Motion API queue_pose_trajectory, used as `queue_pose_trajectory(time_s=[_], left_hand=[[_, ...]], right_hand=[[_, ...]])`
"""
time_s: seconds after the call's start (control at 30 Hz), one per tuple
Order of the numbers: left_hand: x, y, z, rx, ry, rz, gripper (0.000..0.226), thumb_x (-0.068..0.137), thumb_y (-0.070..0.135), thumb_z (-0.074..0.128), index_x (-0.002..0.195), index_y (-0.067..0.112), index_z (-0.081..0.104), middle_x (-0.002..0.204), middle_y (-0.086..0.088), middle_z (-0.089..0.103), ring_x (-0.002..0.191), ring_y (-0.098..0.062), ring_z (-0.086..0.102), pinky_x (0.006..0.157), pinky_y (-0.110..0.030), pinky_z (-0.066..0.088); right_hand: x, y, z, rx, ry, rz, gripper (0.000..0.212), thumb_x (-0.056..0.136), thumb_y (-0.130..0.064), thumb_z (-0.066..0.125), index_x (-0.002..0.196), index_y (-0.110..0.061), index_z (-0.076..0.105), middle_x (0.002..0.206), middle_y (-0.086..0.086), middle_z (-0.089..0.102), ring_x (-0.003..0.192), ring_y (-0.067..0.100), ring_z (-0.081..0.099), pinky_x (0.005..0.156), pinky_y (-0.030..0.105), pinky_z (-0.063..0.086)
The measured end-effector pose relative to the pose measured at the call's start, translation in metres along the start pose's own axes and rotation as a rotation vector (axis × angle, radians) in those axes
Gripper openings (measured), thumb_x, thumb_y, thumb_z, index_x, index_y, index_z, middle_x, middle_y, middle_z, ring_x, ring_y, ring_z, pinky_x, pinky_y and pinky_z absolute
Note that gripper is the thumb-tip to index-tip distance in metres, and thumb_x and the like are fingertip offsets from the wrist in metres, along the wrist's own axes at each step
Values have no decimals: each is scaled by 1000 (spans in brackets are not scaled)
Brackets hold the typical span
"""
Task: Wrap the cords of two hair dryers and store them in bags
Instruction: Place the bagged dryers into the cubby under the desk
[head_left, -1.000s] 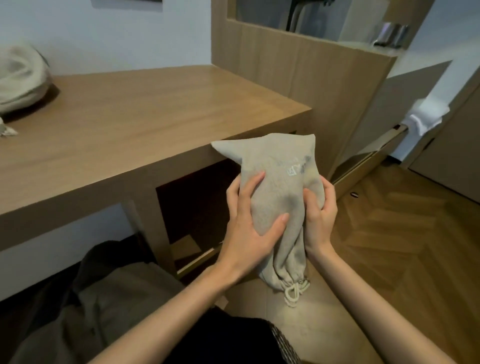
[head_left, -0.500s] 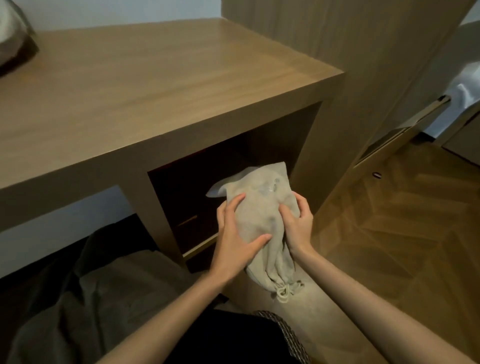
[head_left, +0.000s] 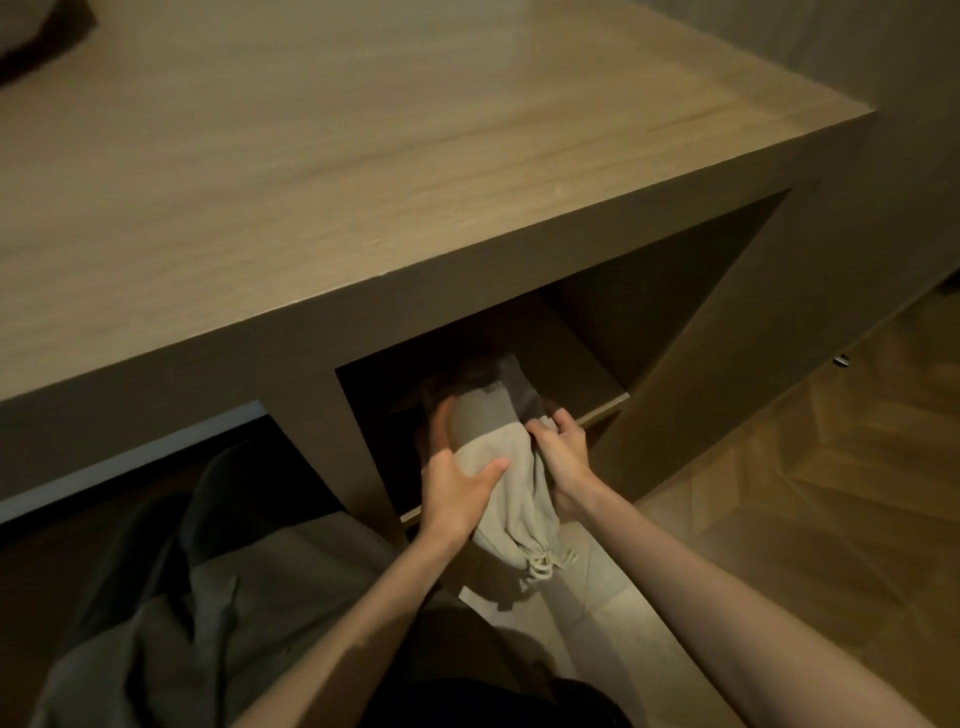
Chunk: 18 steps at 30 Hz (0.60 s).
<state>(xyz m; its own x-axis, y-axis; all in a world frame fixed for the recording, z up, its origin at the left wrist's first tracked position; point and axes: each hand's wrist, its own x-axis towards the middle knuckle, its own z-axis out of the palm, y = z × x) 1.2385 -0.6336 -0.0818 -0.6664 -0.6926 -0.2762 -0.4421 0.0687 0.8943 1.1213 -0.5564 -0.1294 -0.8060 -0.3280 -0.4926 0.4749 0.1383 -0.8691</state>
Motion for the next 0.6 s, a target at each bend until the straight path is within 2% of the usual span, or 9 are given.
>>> queue_pose_trajectory(time_s=[0.07,0.17,0.27,0.33,0.4,0.47,0.53,0.57,0.6], left_hand=[[7,-2,-2,4,4,-43,85,84,20,70,147,34,15,134,-4,46,118,-18,51,90,-22,40],[15,0,-3,-15,12,-112,83,90,21,63,150,35,9,141,-6,42,118,-21,50,84,-23,36],[27,-1,-3,26,3,-174,72,95,18,54,151,25,10,153,-9,28,136,-27,35,98,-28,34],[34,-7,-3,62,0,-219,64,98,19,48,151,17,12,155,-10,25,140,-26,29,106,-31,28],[35,-9,-3,111,10,-233,58,100,20,44,151,18,16,156,-9,24,141,-27,29,108,-35,27],[30,-12,-3,228,-21,-208,56,101,23,42,151,21,16,158,-10,13,141,-29,26,109,-40,28],[22,-15,-1,400,-57,-136,54,101,24,41,150,22,20,159,-13,1,141,-31,26,112,-42,31],[17,-14,0,503,-59,-58,52,100,23,43,149,21,25,158,-14,5,141,-30,27,112,-43,31],[12,-14,4,608,-69,44,51,98,23,46,146,21,28,156,-15,16,141,-29,28,111,-43,32]], right_hand=[[8,2,10,21,-23,33,36,93,-7,54,128,-15,50,114,20,63,103,33,64,93,51,52],[18,-1,24,22,-20,24,37,92,-12,60,129,-16,54,113,10,64,103,27,64,88,43,55],[22,-13,36,45,-50,20,44,92,-3,56,135,-13,50,126,11,58,114,31,58,92,43,53],[28,-19,39,22,-101,31,49,93,0,54,139,-13,46,133,14,55,118,34,56,97,48,49],[31,-23,38,0,-152,69,51,94,-1,53,142,-15,42,136,16,53,118,36,56,97,49,48],[32,-23,33,-45,-173,40,52,94,-3,53,143,-15,40,137,16,51,120,35,54,98,47,48],[32,-18,26,-235,-137,-105,52,94,-6,56,143,-16,42,138,11,51,122,31,53,99,43,48],[31,-16,23,-368,-98,-184,51,93,-9,59,141,-19,44,136,9,52,124,29,51,101,42,47],[31,-12,18,-497,-49,-227,51,91,-9,60,138,-22,46,133,8,54,126,28,47,104,41,44]])
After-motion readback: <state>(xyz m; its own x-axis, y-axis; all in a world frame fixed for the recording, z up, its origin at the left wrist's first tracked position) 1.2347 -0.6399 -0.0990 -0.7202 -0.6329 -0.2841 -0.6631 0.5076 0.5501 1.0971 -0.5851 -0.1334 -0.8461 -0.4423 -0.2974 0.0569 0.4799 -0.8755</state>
